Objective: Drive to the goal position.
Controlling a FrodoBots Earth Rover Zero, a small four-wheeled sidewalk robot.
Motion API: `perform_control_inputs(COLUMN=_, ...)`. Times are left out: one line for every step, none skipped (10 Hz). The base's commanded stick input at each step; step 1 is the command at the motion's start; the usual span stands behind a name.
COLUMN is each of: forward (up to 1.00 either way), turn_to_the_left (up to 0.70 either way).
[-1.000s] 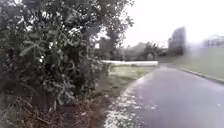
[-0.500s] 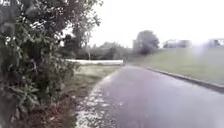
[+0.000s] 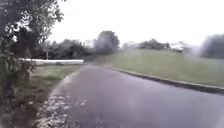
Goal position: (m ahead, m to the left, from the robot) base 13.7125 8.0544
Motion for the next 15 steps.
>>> perform_control_inputs(forward=0.18, turn_to_the_left=0.0)
perform_control_inputs(forward=0.47, turn_to_the_left=0.0)
perform_control_inputs(forward=0.68, turn_to_the_left=0.0)
perform_control_inputs(forward=0.57, turn_to_the_left=0.0)
perform_control_inputs(forward=0.46, turn_to_the_left=0.0)
perform_control_inputs(forward=0.45, turn_to_the_left=0.0)
perform_control_inputs(forward=0.45, turn_to_the_left=0.0)
perform_control_inputs(forward=0.45, turn_to_the_left=0.0)
perform_control_inputs(forward=0.45, turn_to_the_left=0.0)
perform_control_inputs(forward=0.45, turn_to_the_left=0.27)
perform_control_inputs(forward=0.45, turn_to_the_left=0.27)
perform_control_inputs(forward=0.45, turn_to_the_left=0.27)
perform_control_inputs(forward=0.45, turn_to_the_left=0.27)
perform_control_inputs(forward=0.45, turn_to_the_left=0.27)
perform_control_inputs(forward=0.45, turn_to_the_left=0.27)
